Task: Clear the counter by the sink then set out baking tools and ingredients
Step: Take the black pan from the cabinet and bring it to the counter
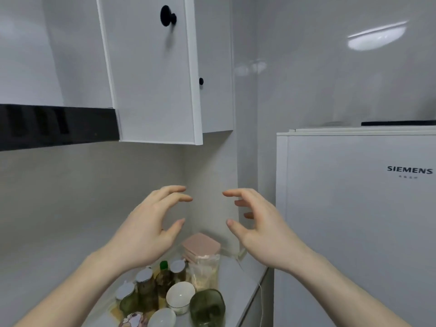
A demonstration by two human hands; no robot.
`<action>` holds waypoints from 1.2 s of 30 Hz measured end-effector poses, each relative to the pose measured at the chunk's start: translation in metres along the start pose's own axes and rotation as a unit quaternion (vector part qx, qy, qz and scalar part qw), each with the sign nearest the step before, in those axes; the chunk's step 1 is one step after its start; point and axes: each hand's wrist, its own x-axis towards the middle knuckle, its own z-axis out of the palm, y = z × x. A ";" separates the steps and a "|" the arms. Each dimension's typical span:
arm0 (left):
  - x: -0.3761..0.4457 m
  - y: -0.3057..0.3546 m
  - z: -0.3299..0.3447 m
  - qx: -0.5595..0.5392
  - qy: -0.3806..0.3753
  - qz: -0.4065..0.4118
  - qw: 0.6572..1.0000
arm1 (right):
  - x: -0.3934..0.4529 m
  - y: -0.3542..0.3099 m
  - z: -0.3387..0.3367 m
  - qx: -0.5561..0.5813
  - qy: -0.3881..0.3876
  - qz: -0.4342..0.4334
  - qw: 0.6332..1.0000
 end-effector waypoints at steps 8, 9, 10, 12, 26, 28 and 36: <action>0.066 0.000 0.035 0.032 0.005 -0.005 0.999 | 0.097 0.046 -0.013 0.043 0.028 -0.057 0.997; 0.074 0.000 0.040 0.034 0.006 -0.011 0.999 | 0.109 0.052 -0.014 0.051 0.030 -0.068 0.996; 0.082 -0.001 0.043 0.037 0.009 -0.017 0.999 | 0.122 0.058 -0.014 0.059 0.031 -0.075 0.995; 0.103 -0.004 0.053 0.045 0.018 -0.038 0.998 | 0.149 0.070 -0.016 0.087 0.029 -0.087 0.992; 0.242 -0.049 0.081 0.157 0.155 -0.214 0.952 | 0.320 0.113 0.019 0.260 0.079 -0.097 0.958; 0.257 -0.062 0.077 0.157 0.175 -0.237 0.943 | 0.339 0.105 0.028 0.284 0.071 -0.084 0.953; 0.323 -0.113 0.048 0.154 0.252 -0.367 0.882 | 0.414 0.099 0.050 0.195 0.088 -0.026 0.977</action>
